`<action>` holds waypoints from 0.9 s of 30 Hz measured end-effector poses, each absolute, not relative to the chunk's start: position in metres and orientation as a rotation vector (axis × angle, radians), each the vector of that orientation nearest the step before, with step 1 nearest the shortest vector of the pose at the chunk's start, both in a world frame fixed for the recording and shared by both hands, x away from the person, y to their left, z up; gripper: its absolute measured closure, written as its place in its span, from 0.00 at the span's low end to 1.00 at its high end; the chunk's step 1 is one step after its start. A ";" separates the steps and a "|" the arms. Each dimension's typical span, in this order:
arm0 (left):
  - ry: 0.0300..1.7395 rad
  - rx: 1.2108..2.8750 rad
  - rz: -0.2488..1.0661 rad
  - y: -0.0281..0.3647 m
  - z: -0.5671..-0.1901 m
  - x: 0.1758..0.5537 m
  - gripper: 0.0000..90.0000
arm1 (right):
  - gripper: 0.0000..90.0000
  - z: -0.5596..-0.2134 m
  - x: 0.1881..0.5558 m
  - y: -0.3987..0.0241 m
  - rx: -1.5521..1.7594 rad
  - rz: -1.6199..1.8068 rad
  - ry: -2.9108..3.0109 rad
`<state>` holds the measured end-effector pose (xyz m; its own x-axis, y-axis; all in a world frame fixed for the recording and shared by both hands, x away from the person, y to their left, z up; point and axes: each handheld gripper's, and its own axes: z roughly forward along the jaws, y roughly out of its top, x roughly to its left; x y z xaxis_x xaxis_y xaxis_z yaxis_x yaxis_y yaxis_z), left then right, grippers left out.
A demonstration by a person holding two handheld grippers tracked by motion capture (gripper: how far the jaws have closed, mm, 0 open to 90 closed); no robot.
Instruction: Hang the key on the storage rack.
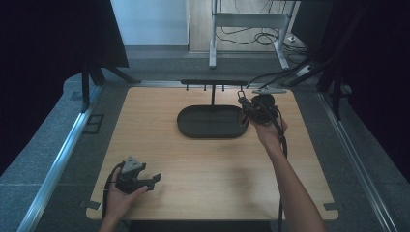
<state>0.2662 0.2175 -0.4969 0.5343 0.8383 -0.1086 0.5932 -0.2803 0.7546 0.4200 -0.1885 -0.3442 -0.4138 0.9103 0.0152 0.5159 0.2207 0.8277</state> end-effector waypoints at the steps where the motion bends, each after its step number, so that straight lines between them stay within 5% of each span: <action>1: 1.159 1.995 0.400 0.217 -0.497 0.266 0.27 | 0.89 -0.345 0.421 -0.188 1.314 1.079 2.017; 27: 1.162 1.991 0.390 0.218 -0.498 0.267 0.27 | 0.89 -0.367 0.454 -0.182 1.354 1.005 1.939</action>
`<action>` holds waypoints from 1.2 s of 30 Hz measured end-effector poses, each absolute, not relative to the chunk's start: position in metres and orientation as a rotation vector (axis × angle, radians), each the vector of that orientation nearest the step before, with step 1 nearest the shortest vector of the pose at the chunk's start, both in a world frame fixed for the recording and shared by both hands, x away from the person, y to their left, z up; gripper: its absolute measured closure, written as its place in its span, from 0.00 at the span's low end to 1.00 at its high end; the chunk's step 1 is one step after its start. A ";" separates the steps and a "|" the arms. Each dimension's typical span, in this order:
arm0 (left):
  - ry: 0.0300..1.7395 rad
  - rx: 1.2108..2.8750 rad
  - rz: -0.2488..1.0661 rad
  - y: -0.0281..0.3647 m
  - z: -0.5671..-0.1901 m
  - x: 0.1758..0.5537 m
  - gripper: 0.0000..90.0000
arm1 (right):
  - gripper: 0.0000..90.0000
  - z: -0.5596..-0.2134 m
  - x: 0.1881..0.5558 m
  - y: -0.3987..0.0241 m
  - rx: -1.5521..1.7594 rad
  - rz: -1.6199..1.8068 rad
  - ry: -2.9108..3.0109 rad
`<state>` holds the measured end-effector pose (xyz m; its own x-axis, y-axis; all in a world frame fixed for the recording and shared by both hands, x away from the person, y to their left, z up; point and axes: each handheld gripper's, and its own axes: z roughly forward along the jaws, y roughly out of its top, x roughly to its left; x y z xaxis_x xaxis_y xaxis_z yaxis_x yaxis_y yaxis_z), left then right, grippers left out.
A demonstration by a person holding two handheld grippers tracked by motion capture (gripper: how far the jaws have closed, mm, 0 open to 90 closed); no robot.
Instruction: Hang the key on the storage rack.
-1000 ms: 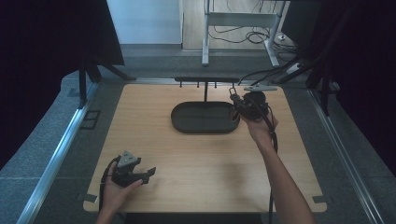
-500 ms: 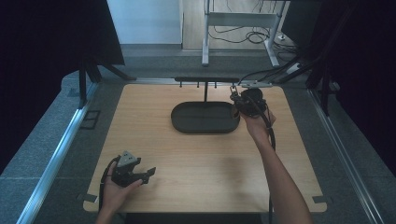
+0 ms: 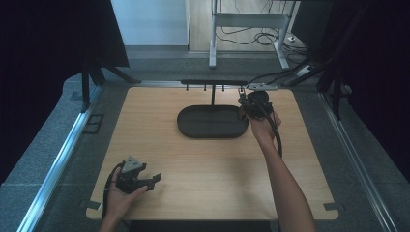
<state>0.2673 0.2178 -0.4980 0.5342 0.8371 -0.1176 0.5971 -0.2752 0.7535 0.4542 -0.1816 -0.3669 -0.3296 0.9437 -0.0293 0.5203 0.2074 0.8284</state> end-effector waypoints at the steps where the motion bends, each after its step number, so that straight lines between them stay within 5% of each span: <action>1: 1.163 1.990 0.390 0.218 -0.498 0.267 0.27 | 0.89 -0.368 0.455 -0.181 1.356 1.003 1.936; 36: 1.162 1.992 0.387 0.218 -0.499 0.268 0.27 | 0.89 -0.397 0.483 -0.180 1.418 1.029 1.899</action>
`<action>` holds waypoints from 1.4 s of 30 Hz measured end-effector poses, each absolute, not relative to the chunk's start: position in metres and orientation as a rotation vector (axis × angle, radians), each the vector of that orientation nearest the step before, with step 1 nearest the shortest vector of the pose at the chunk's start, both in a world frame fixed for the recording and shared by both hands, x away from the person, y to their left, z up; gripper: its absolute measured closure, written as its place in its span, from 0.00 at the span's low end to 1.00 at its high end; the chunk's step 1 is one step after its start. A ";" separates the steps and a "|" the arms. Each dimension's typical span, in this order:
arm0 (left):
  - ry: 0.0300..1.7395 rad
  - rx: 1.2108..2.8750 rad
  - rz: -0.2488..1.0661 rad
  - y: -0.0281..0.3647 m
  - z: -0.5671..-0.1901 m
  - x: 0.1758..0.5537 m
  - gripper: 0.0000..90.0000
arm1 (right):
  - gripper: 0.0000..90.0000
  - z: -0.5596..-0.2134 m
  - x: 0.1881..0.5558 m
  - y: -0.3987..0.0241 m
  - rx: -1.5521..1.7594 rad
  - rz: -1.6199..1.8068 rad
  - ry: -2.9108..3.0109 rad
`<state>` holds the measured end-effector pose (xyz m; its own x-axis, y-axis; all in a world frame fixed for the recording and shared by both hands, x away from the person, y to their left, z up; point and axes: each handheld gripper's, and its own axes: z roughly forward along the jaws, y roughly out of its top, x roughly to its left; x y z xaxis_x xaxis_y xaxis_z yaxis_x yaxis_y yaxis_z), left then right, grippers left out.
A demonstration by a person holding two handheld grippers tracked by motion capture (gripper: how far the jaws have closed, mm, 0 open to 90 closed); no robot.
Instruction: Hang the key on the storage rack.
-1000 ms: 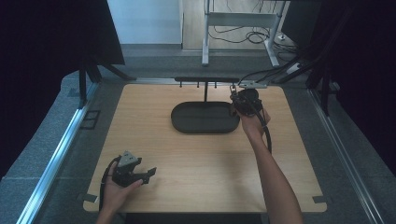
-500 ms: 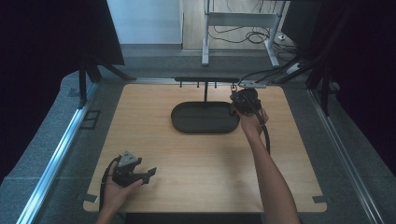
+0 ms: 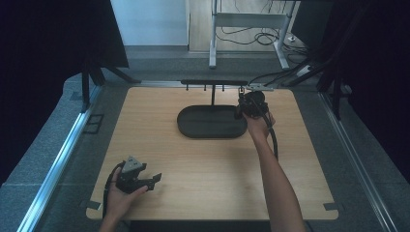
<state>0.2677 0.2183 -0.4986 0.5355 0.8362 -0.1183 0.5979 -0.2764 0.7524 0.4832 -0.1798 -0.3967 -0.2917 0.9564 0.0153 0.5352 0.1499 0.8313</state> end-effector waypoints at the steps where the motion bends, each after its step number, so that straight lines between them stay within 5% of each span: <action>1: 1.162 1.993 0.387 0.219 -0.499 0.268 0.27 | 0.89 -0.397 0.483 -0.180 1.415 1.025 1.900; 21: 1.161 1.997 0.391 0.218 -0.499 0.268 0.27 | 0.55 -0.389 0.462 -0.179 1.332 1.076 1.973; 42: 1.142 2.020 0.392 0.210 -0.500 0.268 0.27 | 0.54 -0.407 0.381 -0.215 1.155 1.222 2.105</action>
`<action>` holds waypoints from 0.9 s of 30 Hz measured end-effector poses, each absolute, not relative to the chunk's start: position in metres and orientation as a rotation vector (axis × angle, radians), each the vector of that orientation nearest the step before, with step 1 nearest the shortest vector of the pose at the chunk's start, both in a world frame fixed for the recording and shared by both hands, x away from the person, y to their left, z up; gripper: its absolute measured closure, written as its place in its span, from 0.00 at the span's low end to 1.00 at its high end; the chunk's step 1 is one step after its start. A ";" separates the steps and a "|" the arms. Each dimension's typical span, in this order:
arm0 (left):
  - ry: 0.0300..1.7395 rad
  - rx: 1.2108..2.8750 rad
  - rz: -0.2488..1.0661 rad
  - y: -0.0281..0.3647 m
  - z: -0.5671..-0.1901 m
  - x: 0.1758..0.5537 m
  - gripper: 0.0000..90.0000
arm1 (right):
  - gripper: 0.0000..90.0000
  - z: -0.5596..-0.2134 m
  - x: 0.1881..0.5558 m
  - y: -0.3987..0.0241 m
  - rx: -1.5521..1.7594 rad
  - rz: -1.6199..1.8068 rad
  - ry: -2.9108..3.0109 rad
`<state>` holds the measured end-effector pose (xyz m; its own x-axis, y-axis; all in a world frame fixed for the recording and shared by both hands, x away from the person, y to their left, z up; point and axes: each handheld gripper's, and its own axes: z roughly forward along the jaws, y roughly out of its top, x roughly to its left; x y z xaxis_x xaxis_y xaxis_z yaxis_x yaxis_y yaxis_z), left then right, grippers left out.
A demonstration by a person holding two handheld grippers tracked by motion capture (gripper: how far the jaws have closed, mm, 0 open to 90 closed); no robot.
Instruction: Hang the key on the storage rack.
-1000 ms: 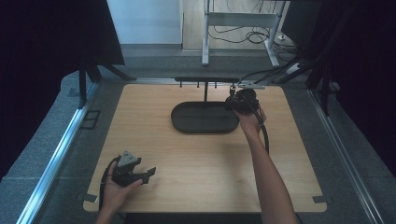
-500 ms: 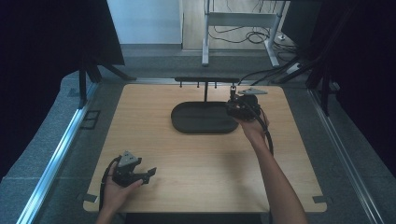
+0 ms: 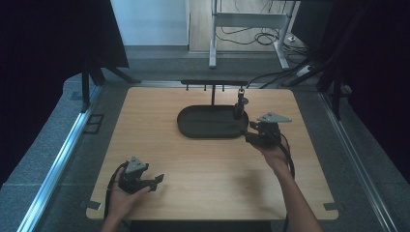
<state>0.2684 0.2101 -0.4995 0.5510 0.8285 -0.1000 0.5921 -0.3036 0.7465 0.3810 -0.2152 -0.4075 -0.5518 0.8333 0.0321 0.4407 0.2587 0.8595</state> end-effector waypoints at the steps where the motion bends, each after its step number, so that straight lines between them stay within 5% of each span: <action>1: 1.145 2.020 0.391 0.210 -0.500 0.268 0.27 | 0.54 -0.410 0.376 -0.218 1.153 1.230 2.110; 12: 1.147 2.026 0.389 0.208 -0.501 0.270 0.27 | 0.54 -0.446 0.317 -0.246 1.134 1.278 2.136; 27: 1.154 2.046 0.390 0.205 -0.506 0.272 0.27 | 0.55 -0.487 0.294 -0.270 1.198 1.220 2.184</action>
<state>0.2719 0.2048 -0.5058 0.5486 0.8311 -0.0913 0.6055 -0.3196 0.7289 0.2937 -0.2705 -0.4871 -0.5724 0.8156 0.0842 0.4995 0.2654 0.8247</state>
